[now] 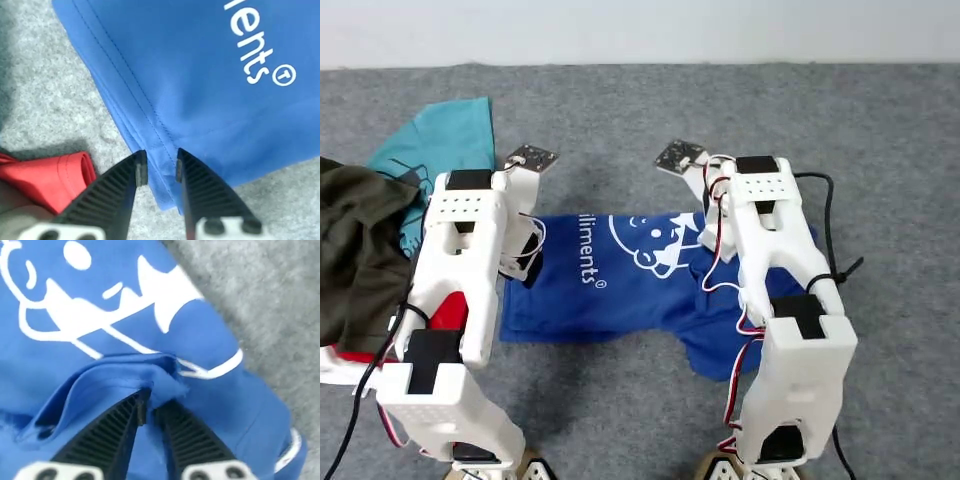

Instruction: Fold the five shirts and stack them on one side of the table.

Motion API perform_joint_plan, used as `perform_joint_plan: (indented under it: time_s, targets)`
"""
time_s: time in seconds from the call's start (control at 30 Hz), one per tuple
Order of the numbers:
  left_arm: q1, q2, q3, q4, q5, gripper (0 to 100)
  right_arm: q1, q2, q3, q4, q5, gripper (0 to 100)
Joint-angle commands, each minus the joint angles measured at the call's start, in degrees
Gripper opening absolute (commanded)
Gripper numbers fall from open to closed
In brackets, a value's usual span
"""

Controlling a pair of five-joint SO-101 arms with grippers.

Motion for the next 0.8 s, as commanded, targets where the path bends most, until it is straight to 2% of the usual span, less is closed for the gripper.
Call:
perform_joint_plan:
  time_s: [0.0,0.27,0.63,0.77]
  targets:
    - [0.18,-0.35,-0.22,-0.44,0.18,11,-0.04,-1.71,-2.2,3.74,-0.44,1.7]
    - [0.18,-0.35,-0.22,-0.26,0.18,11,-0.04,-10.95,-1.93,10.07,-0.44,1.0]
    - [0.18,-0.35,-0.22,-0.09,0.18,11,0.22,-17.54,-1.67,27.82,-0.53,1.0]
    - [0.18,-0.35,-0.22,-0.09,0.18,11,2.24,-20.0,4.13,27.38,-0.44,1.0]
